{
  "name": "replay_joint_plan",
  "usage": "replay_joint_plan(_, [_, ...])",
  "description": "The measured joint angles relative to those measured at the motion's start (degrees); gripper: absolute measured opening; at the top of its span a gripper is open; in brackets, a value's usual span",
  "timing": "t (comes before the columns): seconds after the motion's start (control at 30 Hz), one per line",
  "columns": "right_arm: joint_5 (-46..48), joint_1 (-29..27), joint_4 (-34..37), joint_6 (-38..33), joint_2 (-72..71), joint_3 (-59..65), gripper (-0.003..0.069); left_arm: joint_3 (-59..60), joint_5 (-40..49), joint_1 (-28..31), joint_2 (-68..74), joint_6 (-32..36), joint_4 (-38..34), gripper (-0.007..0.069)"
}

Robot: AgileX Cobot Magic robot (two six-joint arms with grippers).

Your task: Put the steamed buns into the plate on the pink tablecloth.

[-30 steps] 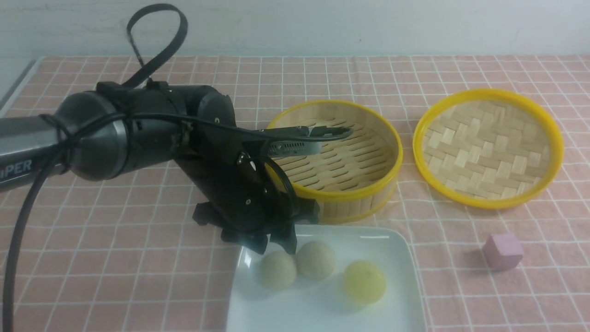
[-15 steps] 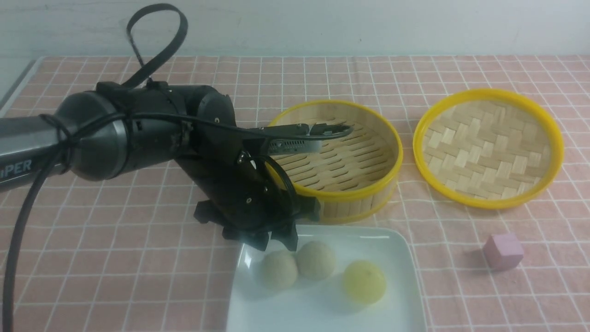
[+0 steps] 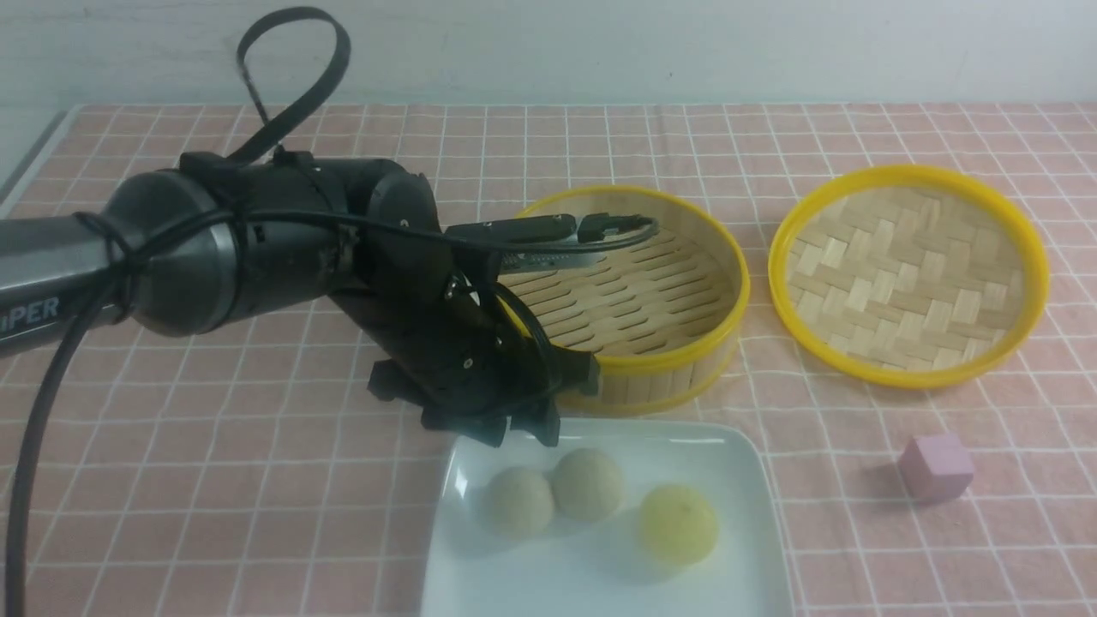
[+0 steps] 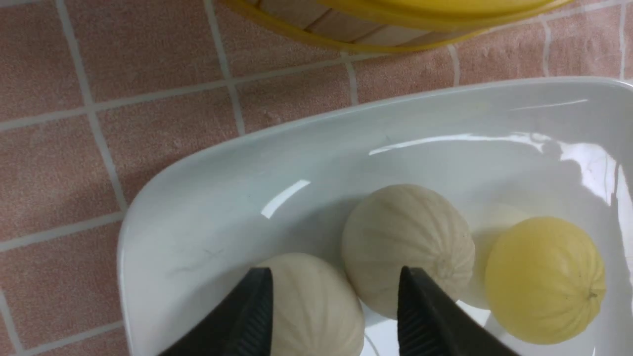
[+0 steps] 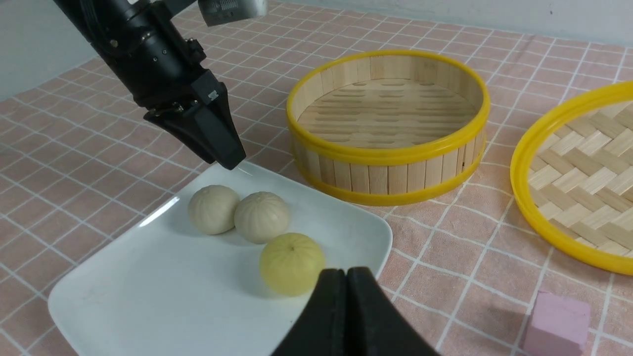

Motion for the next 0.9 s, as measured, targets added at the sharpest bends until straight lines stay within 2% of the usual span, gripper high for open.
replay_joint_plan(0.1, [0.0,-1.0,0.0,0.0,-1.2,0.0,0.0005,0.0,-0.2,0.0,0.0,0.0,0.3,0.0369])
replay_joint_plan(0.17, [-0.3,-4.0,0.0,0.0,-1.8,0.3,0.0007,0.0,-0.2,0.0,0.0,0.0,0.5,0.0369])
replay_joint_plan(0.3, [-2.3,-12.1,-0.4,0.0,-3.4,3.4,0.0011,0.0,-0.2,0.0,0.0,0.0,1.6,0.0369])
replay_joint_plan(0.43, [-4.1,-22.4,-2.2,0.0,-7.2,11.5,0.0015,0.0,-0.2,0.0,-0.1,0.0,2.1,0.0369])
replay_joint_plan(0.47, [-4.1,-22.8,-2.3,0.0,-7.3,11.9,0.0015,0.0,-0.2,0.0,-0.1,0.0,2.1,0.0369])
replay_joint_plan(0.57, [-4.0,-29.0,-3.0,0.0,-10.4,17.9,0.0017,0.0,-0.2,0.0,-2.0,0.1,2.5,0.0369])
replay_joint_plan(0.73, [-6.1,-33.5,-3.2,0.1,-11.1,21.1,0.0025,0.0,0.1,0.0,-6.2,0.1,2.9,0.0369])
replay_joint_plan(0.9, [-7.0,-34.0,-3.2,0.1,-11.1,21.3,0.0033,0.0,1.8,0.0,-13.9,0.1,3.1,0.0367])
